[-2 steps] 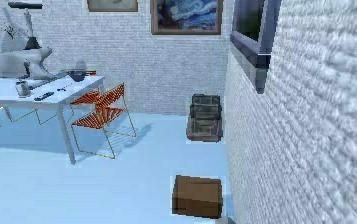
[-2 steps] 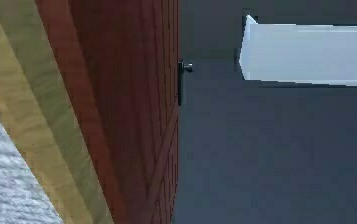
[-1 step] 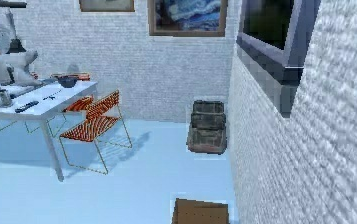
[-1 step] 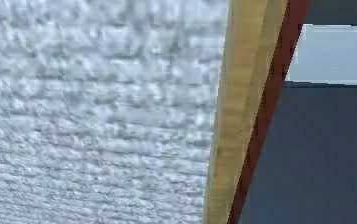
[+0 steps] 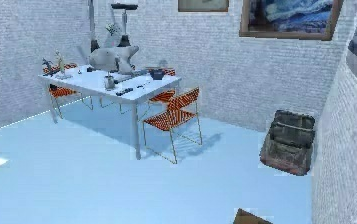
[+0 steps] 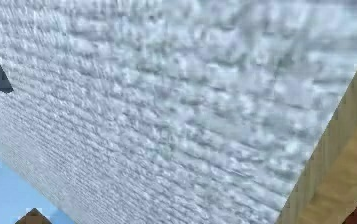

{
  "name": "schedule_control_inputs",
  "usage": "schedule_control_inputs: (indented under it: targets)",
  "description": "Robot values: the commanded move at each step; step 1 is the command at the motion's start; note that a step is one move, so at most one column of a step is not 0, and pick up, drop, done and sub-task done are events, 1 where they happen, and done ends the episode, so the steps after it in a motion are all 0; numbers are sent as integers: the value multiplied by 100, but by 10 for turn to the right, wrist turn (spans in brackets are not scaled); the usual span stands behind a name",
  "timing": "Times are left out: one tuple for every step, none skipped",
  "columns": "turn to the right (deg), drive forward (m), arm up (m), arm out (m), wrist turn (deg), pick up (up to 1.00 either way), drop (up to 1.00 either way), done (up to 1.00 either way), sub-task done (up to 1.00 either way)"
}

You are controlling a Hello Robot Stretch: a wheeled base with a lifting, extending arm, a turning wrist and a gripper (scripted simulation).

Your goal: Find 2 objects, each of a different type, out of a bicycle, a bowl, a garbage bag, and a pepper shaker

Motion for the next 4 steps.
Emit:
schedule_control_inputs:
  targets:
    - [0,85,0,0,0,0,0,0,0]
    - [-450,0,0,0,0,0,0,0,0]
    - [-120,0,0,0,0,0,0,0,0]
    - [0,5,0,0,0,0,0,0,0]
